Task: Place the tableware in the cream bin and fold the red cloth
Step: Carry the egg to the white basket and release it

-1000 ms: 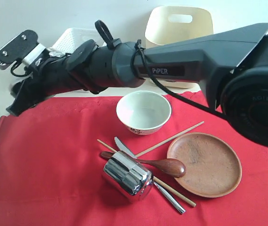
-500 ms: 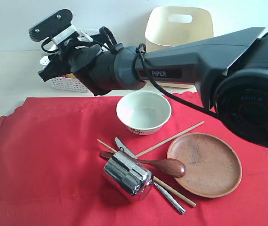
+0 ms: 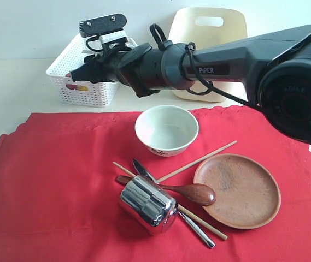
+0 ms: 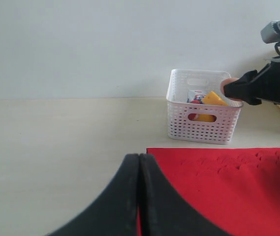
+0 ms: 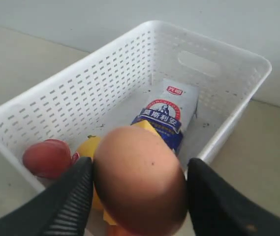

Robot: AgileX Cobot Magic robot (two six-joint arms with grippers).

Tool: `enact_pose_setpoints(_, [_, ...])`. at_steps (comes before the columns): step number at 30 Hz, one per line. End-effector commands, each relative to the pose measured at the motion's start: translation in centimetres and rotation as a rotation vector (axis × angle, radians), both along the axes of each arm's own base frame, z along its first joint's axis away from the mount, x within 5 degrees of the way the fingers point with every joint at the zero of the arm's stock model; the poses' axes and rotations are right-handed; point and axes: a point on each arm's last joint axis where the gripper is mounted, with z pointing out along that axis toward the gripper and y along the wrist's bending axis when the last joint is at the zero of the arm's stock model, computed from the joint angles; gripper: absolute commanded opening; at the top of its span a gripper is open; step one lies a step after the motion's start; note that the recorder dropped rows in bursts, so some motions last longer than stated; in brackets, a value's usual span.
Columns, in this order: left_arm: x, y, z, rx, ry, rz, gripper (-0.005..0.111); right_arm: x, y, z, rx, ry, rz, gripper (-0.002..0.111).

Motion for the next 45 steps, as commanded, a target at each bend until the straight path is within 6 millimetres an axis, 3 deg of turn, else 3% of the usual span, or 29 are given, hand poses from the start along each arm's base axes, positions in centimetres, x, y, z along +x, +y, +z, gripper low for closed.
enact_pose_setpoints(1, [0.0, 0.0, 0.0, 0.004, -0.006, 0.001, 0.0, 0.1, -0.1, 0.1, 0.004, -0.002, -0.003, 0.0])
enact_pose_setpoints(5, [0.0, 0.0, 0.0, 0.004, -0.006, 0.001, 0.0, 0.3, 0.2, 0.6, 0.018, -0.01, 0.011, 0.0])
enact_pose_setpoints(8, [0.0, 0.0, 0.0, 0.004, -0.006, 0.001, 0.0, 0.5, 0.7, 1.4, 0.043, -0.016, 0.041, 0.008])
enact_pose_setpoints(13, [0.0, 0.0, 0.0, 0.004, -0.006, 0.001, 0.0, 0.5, 0.9, 0.9, 0.044, -0.005, 0.054, 0.038])
enact_pose_setpoints(16, [0.0, 0.0, 0.0, 0.004, -0.006, 0.001, 0.0, 0.4, 1.0, 0.5, 0.041, 0.009, 0.068, 0.047])
enact_pose_setpoints(31, [0.0, 0.0, 0.0, 0.004, -0.006, 0.001, 0.0, 0.1, 1.6, -0.3, -0.036, -0.043, 0.048, 0.047])
enact_pose_setpoints(45, [0.0, 0.0, 0.0, 0.004, -0.006, 0.001, 0.0, 0.2, 1.6, -0.5, -0.003, -0.03, 0.016, 0.047])
